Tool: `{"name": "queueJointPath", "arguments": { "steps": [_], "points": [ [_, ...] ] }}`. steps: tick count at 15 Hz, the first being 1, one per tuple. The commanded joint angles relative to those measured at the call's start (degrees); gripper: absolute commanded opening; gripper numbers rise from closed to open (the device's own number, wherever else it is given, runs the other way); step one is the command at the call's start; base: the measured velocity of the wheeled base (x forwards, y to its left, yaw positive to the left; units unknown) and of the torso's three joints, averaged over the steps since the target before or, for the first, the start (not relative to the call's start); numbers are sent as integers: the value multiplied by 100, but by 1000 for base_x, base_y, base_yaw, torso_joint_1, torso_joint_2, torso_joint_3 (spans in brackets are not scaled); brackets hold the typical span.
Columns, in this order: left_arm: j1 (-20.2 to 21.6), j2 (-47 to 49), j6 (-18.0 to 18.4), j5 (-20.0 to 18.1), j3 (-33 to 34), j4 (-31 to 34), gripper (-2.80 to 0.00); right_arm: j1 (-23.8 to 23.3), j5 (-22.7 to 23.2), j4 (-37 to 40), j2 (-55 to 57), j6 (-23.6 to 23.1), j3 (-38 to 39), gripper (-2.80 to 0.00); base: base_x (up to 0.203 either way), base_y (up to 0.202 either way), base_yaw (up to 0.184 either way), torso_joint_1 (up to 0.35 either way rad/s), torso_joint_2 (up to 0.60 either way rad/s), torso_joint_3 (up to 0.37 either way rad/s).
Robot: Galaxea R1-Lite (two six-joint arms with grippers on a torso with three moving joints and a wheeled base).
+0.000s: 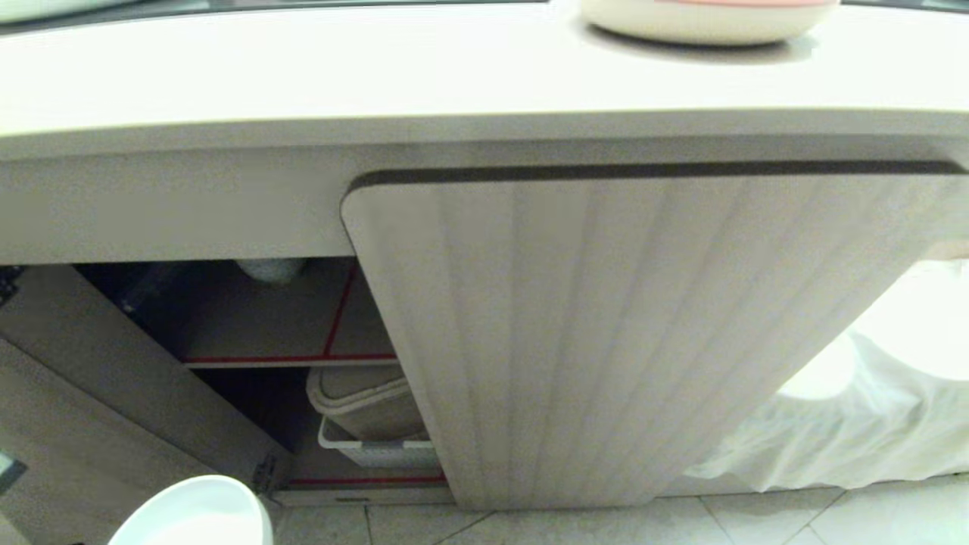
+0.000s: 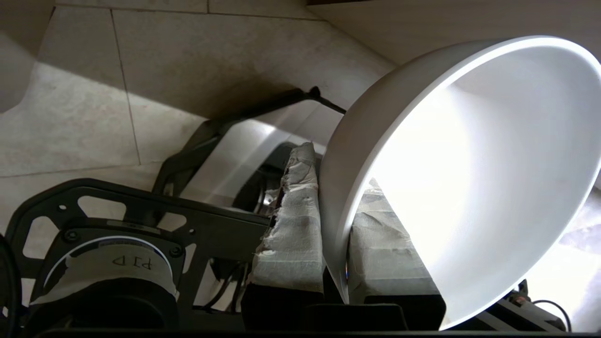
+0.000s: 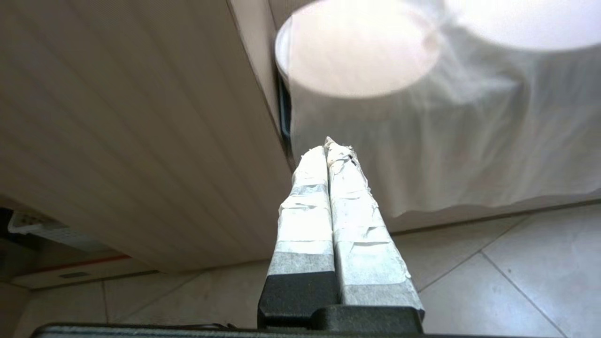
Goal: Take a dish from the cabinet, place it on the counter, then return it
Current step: Place it on the table
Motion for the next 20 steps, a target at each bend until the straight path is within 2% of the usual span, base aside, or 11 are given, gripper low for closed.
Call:
{"name": "queueJointPath", "arguments": {
  "steps": [1,7,11,20],
  "points": [
    [2,19,-23,-1,-2,19,-280,2,1,0,7,7,1,-280,0,0,0,168,-507,-286],
    [-17,-22,-14,-10,-71,154,-280,2,10,0,7,7,1,-280,0,0,0,184,-485,-282],
    [-289,-266,-21,-236,-142,410,-280,2,1,0,7,7,1,-280,0,0,0,207,-488,-280],
    [-307,-262,-16,-247,-143,432,-280,2,1,0,7,7,1,-280,0,0,0,234,-525,-283]
  ]
}}
